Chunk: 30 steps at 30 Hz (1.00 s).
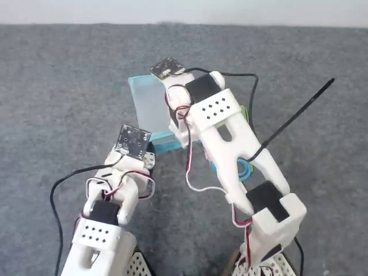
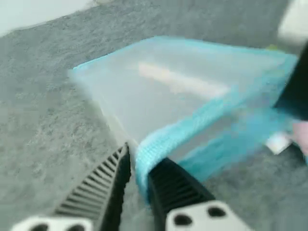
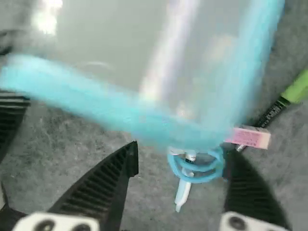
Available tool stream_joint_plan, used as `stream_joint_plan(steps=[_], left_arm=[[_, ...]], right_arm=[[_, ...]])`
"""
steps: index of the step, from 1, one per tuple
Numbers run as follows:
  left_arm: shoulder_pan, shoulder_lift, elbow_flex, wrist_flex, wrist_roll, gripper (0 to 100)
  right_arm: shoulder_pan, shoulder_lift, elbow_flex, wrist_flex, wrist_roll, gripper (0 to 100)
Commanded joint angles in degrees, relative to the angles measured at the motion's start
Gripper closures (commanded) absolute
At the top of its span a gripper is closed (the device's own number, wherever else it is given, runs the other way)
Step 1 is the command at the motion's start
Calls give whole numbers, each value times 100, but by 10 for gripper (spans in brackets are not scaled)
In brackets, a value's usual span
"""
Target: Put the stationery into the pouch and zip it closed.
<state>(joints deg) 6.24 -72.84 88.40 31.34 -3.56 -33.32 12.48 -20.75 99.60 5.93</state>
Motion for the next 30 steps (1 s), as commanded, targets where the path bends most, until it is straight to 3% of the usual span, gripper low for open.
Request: stream_joint_plan(steps=[1, 6, 11, 18, 23, 30], left_arm=[[62, -9, -84, -141, -53, 988], [-105, -9, -84, -141, -26, 988], [-545, -9, -110, -167, -26, 988], [-1099, -9, -233, -176, -62, 988], [-1811, -9, -400, -176, -53, 988], [-1653, -9, -365, -167, -53, 988]], right_arm=[[40, -646, -343, 101, 114, 683], [224, -1516, -97, 312, 501, 701], [1051, -2255, 1143, 233, 800, 700], [2141, -3046, 3833, -1042, 1160, 700], [2211, -3213, 5301, -2220, 1389, 700], [2229, -2765, 5090, -2774, 985, 701]])
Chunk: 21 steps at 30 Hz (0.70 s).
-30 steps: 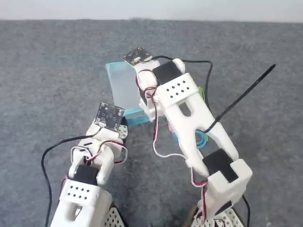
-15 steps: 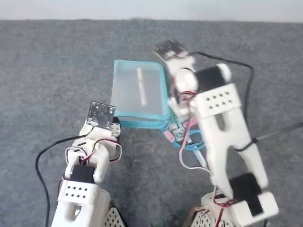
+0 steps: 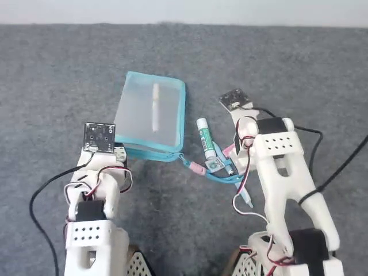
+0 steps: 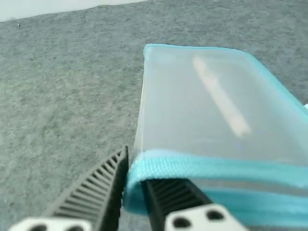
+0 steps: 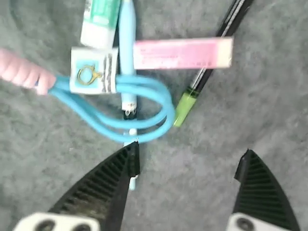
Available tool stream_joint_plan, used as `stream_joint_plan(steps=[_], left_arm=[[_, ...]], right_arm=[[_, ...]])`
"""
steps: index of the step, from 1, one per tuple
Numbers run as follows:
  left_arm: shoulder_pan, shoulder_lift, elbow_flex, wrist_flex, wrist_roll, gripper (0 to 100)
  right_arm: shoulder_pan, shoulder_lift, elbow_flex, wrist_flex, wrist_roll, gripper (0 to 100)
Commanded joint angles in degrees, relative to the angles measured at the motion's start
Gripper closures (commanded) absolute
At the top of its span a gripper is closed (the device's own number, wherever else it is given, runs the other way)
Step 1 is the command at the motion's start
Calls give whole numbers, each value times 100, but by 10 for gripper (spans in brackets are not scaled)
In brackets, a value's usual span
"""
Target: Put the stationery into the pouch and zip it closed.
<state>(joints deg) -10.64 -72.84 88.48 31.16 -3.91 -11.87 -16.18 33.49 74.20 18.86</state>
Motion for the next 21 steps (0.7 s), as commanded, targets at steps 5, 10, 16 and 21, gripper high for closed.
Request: stream_joint_plan(steps=[5, 10, 16, 21], left_arm=[[35, -9, -365, -149, -18, 988], [44, -9, -312, -149, -18, 988], [105, -9, -321, -158, -18, 988], [220, -9, -312, -158, -18, 988]], right_arm=[[92, 954, -1178, -505, -1134, 701], [171, 2009, -1952, -532, -1433, 703], [716, 2826, -2523, -549, -1433, 703], [787, 3240, -2690, -681, -1477, 703]])
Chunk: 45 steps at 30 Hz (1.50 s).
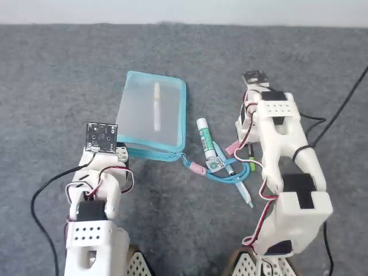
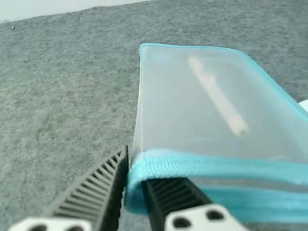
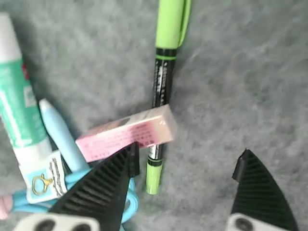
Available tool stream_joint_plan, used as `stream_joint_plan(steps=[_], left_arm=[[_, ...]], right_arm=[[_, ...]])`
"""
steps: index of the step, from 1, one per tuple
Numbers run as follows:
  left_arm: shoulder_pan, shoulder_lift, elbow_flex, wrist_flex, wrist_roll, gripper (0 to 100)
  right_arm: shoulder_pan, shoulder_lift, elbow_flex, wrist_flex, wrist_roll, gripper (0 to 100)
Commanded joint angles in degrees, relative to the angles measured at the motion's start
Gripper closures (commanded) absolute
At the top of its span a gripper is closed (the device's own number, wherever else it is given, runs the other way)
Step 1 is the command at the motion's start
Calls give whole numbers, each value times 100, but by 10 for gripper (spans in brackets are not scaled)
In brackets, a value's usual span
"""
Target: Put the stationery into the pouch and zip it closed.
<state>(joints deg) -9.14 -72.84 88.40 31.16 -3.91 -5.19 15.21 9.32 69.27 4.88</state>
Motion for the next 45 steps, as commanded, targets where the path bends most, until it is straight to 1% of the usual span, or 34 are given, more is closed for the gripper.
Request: stream_joint_plan(steps=[1, 10, 17, 20, 22, 29, 31, 33, 35, 39, 41, 45], left_arm=[[70, -9, -303, -158, -18, 988], [70, -9, -303, -149, -9, 988], [79, -9, -303, -149, -9, 988], [79, -9, -295, -149, -9, 988], [79, -9, -295, -149, 0, 988], [79, -9, -295, -149, 0, 988], [79, -9, -295, -149, 0, 988], [79, -9, -295, -149, 0, 988], [79, -9, -295, -149, 0, 988], [79, -9, -295, -149, 0, 988], [79, -9, -295, -149, 0, 988], [79, -9, -295, -141, 0, 988]], right_arm=[[119, 171, -299, -224, -79, 703], [-198, 840, -563, -277, -62, 703], [-163, 1024, -826, 119, -70, 703], [-31, 1015, -835, 233, -44, 706], [92, 1015, -826, 259, -35, 747], [514, 1007, -835, 259, -53, 951], [602, 998, -835, 259, -44, 991], [725, 866, -818, 303, -35, 989], [919, 576, -818, 585, 0, 991], [1253, -215, -501, 892, 413, 991], [1314, -602, -123, 734, 589, 991], [1297, -1314, 1064, -189, 958, 990]])
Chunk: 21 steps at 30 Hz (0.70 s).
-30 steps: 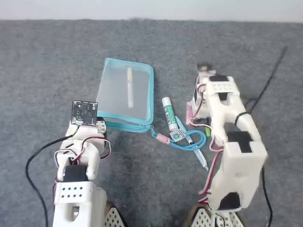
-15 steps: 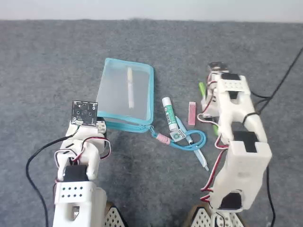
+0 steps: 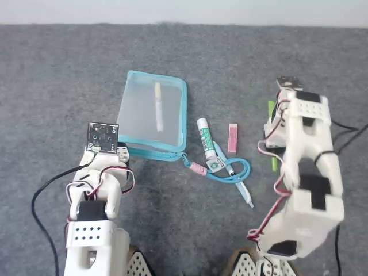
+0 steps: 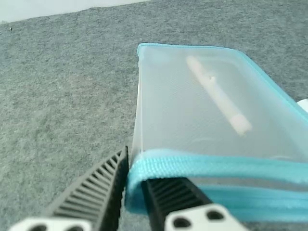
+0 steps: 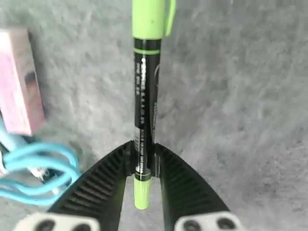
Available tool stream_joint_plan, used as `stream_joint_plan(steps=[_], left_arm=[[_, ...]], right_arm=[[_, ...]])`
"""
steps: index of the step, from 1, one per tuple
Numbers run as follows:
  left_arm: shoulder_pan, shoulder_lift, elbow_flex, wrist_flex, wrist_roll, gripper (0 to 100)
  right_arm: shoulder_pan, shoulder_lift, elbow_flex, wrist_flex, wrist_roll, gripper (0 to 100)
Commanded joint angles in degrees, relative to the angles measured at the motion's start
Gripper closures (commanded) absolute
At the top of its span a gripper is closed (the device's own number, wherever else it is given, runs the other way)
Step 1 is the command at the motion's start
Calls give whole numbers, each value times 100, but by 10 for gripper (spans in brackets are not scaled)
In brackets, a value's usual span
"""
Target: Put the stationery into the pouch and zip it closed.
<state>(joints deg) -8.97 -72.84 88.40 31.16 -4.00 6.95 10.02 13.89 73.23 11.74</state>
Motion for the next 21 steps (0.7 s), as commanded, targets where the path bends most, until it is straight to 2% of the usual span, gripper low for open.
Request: stream_joint_plan(steps=[1, 3, 7, 9, 17, 21], left_arm=[[62, -9, -295, -141, 9, 988], [62, -9, -295, -141, 9, 988], [62, -9, -295, -141, 9, 988], [62, -9, -295, -141, 9, 988], [62, -9, -295, -141, 9, 988], [62, -9, -295, -132, 9, 988]], right_arm=[[84, -936, 879, -813, 290, 989], [84, -1156, 1301, -1130, 422, 971], [84, -1262, 1758, -1323, 651, 836], [101, -1262, 1881, -1429, 651, 815], [101, -1244, 2031, -1464, 651, 878], [101, -1068, 1996, -1499, 651, 988]])
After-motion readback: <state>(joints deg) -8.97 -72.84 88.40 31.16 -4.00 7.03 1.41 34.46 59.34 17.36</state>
